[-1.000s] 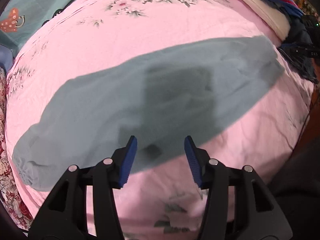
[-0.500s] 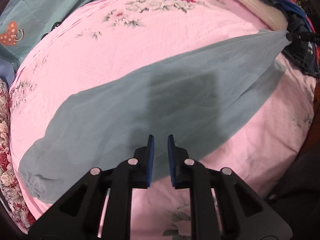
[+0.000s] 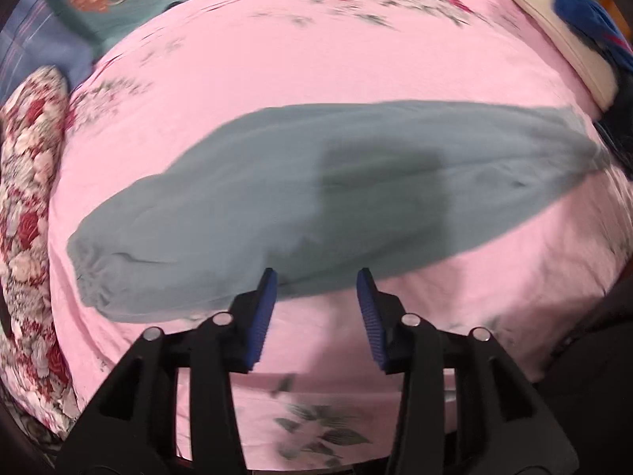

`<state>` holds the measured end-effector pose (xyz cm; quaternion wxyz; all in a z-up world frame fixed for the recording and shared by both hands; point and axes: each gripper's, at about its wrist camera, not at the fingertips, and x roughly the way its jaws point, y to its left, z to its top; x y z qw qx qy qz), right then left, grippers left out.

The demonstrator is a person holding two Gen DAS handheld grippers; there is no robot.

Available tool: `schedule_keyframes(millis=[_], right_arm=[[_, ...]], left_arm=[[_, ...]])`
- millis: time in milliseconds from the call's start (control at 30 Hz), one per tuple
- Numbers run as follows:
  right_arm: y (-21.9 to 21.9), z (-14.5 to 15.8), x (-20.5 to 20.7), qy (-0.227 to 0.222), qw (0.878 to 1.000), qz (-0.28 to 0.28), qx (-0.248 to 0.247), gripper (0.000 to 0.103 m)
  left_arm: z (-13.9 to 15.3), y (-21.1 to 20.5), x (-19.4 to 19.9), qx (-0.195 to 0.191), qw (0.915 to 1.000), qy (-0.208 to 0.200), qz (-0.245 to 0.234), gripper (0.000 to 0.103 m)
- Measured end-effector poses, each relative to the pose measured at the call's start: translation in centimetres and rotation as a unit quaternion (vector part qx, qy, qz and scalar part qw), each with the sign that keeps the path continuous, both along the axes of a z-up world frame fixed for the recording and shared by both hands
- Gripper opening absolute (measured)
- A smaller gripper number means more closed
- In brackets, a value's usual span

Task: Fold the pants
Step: 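Grasp the leg hem end with the right gripper and fold it toward the waistband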

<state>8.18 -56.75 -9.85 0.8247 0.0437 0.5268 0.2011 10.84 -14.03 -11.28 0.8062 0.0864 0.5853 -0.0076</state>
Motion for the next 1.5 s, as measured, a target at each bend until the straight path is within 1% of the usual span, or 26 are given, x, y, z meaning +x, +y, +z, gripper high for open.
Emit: schedule_keyframes(millis=[100,167,233,267,367,467,533,567,600,667,767,833,933,1033,1100,1133,1167,1200,1233,1267,1300,1333,1400,1433,1467,1500], right_arm=[[5.2,1.7,0.6,-0.031,0.998,0.041,0.030,0.026],[10.7,1.7,0.7,-0.050,0.992,0.109,0.039,0.026],[16.2,1.2,0.5,-0.067,0.982,0.176,0.029,0.026],[19.4,0.5,0.3,-0.076,0.974,0.212,0.019,0.026],[25.3,-0.9,0.6,-0.092,0.958,0.273,-0.010,0.026],[29.2,-2.3,0.8,-0.102,0.937,0.329,-0.054,0.026],[30.7,-3.4,1.0,-0.102,0.926,0.350,-0.094,0.025],[31.0,-3.9,1.0,-0.103,0.923,0.355,-0.112,0.020],[31.1,-4.3,1.0,-0.102,0.918,0.362,-0.124,0.010],[31.2,-4.2,1.1,-0.096,0.915,0.367,-0.139,0.004],[30.9,-2.7,0.6,-0.095,0.916,0.366,-0.133,0.004],[30.7,-1.1,-0.5,-0.104,0.915,0.368,-0.127,0.004],[30.9,-0.4,-1.8,-0.100,0.914,0.374,-0.120,0.004],[30.9,-2.9,-2.2,-0.087,0.916,0.365,-0.141,0.004],[30.9,-5.0,-2.1,-0.061,0.920,0.354,-0.156,0.013],[30.5,-4.7,-2.3,-0.070,0.923,0.345,-0.155,0.017],[29.9,-4.0,-2.3,-0.066,0.929,0.330,-0.154,0.020],[28.8,-3.1,-2.1,-0.064,0.939,0.309,-0.138,0.021],[27.2,-2.0,-1.7,-0.064,0.950,0.282,-0.115,0.022],[24.8,-1.1,-0.9,-0.061,0.965,0.237,-0.098,0.023],[22.3,-0.6,0.1,-0.055,0.977,0.187,-0.092,0.023],[19.0,-0.3,1.5,-0.045,0.988,0.121,-0.087,0.023],[13.4,-0.4,3.5,-0.031,0.995,0.024,-0.087,0.023],[11.2,-0.7,4.2,-0.027,0.995,-0.010,-0.092,0.023],[9.2,-1.0,4.9,-0.025,0.994,-0.033,-0.101,0.023],[7.8,-1.5,5.5,-0.024,0.992,-0.040,-0.115,0.023]], left_arm=[[-0.3,1.4,0.7,-0.004,1.0000,-0.005,-0.001,0.042],[-0.7,1.8,0.9,-0.008,0.9999,-0.003,-0.013,0.042],[-0.7,2.6,0.1,-0.011,0.9997,-0.004,-0.023,0.042],[-0.8,2.8,0.1,-0.012,0.9996,-0.004,-0.023,0.042],[-0.8,4.4,-1.5,-0.018,0.9996,-0.009,-0.021,0.044],[-1.3,6.1,-2.6,-0.028,0.9995,-0.010,-0.009,0.045],[-1.5,6.8,-3.0,-0.039,0.9992,-0.011,-0.003,0.045],[-1.6,6.9,-3.3,-0.042,0.9990,-0.014,-0.004,0.045],[-1.6,7.0,-3.5,-0.044,0.9989,-0.016,-0.005,0.045],[-1.6,7.0,-3.8,-0.050,0.9985,-0.021,-0.009,0.047],[-1.6,6.9,-4.2,-0.065,0.9974,-0.027,-0.016,0.048],[-1.5,6.8,-4.3,-0.077,0.9964,-0.027,-0.021,0.048],[-1.5,6.3,-4.5,-0.091,0.9950,-0.029,-0.027,0.051],[-2.1,5.6,-4.1,-0.099,0.9942,-0.021,-0.036,0.052],[-1.9,4.8,-3.7,-0.104,0.9933,-0.018,-0.047,0.052],[-1.6,4.4,-3.5,-0.107,0.9926,-0.021,-0.054,0.052],[-1.0,3.8,-3.2,-0.106,0.9917,-0.028,-0.066,0.054],[-0.5,3.2,-3.0,-0.106,0.9909,-0.038,-0.074,0.061],[-0.1,2.5,-2.7,-0.106,0.9899,-0.049,-0.080,0.063],[0.3,1.7,-2.1,-0.111,0.9884,-0.059,-0.086,0.065],[0.5,0.9,-1.6,-0.117,0.9870,-0.063,-0.090,0.065],[0.5,0.0,-0.9,-0.123,0.9857,-0.066,-0.094,0.065],[-0.1,-2.3,0.5,-0.123,0.9847,-0.070,-0.102,0.065],[-0.5,-3.2,1.1,-0.120,0.9849,-0.067,-0.104,0.065],[-1.2,-4.2,1.8,-0.119,0.9852,-0.060,-0.107,0.066],[-2.2,-5.0,2.3,-0.118,0.9860,-0.048,-0.107,0.067]])
